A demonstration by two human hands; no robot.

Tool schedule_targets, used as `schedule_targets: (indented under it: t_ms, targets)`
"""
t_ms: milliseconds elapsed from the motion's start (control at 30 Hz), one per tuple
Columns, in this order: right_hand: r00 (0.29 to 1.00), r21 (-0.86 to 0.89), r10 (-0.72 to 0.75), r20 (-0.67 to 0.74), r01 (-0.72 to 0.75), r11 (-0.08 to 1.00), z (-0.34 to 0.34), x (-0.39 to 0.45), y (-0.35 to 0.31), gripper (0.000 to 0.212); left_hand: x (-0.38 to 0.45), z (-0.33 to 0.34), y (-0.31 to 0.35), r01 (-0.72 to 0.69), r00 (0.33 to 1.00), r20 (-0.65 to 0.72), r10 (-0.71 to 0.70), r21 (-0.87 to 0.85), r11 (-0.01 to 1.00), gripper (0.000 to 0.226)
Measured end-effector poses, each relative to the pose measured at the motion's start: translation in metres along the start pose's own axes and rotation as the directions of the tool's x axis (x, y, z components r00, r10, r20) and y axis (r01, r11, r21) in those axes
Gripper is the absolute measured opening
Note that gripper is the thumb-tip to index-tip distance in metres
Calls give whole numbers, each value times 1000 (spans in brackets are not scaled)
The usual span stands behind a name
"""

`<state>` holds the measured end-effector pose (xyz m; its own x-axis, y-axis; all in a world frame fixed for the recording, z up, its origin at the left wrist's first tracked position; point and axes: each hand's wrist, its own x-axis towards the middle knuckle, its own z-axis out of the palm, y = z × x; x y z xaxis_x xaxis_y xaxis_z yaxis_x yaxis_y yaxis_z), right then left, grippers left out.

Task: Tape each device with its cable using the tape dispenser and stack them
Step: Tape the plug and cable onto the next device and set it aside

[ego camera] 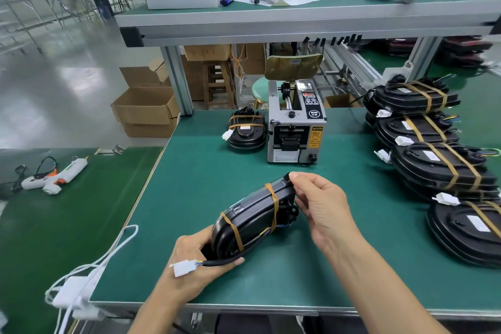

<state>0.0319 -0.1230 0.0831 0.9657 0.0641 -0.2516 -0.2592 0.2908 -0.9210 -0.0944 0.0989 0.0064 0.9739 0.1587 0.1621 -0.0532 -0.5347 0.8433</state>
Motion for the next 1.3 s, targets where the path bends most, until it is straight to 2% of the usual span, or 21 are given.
schedule_targets:
  t_ms: [500,767,1300]
  targets:
    - [984,-63,-147,-102,141,988,0,6,15,8,1,1,-4,2,1000,4,-2,-30,1000,35]
    - [992,14,-86,-88,87,996,-1,6,17,3,1,1,-5,-12,1000,7,13,-31,999,32]
    - [993,-3,-87,-80,87,996,-2,11,17,6,1,1,-7,-19,1000,3,19,-14,1000,35]
